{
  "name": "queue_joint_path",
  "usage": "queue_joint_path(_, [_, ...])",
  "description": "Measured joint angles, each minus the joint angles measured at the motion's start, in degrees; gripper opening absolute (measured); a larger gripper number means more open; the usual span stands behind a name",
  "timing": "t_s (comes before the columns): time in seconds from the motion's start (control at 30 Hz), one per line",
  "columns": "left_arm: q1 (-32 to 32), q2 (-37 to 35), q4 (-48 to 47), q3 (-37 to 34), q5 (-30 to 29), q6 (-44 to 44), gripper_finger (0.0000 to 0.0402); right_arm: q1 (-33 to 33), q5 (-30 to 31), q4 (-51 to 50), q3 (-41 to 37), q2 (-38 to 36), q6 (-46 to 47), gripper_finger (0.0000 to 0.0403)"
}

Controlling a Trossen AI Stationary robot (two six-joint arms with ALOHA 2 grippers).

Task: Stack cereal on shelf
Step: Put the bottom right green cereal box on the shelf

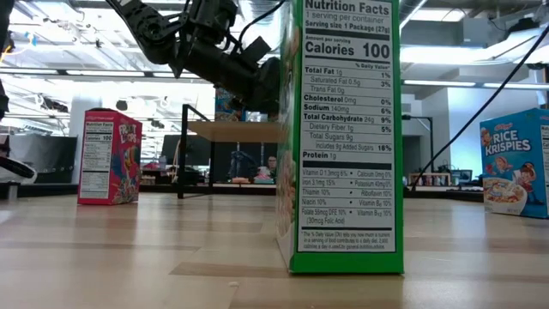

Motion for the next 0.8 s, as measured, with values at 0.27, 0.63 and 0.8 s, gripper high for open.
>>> queue_joint_path(0.27, [0.9, 0.0, 1.3, 0.5, -1.0, -0.1, 0.0311, 0.0, 0.0, 0.0, 0.0, 0.0, 0.0, 0.0276])
queue_joint_path(0.63, [2.1, 0.0, 1.9, 0.5, -0.4, -1.0, 0.0311, 0.0, 0.0, 0.1, 0.0, 0.0, 0.0, 0.0276])
queue_joint_path(0.8, [2.4, 0.0, 2.0, 0.5, -0.4, -2.2, 0.0311, 0.0, 0.0, 0.1, 0.0, 0.0, 0.0, 0.0276])
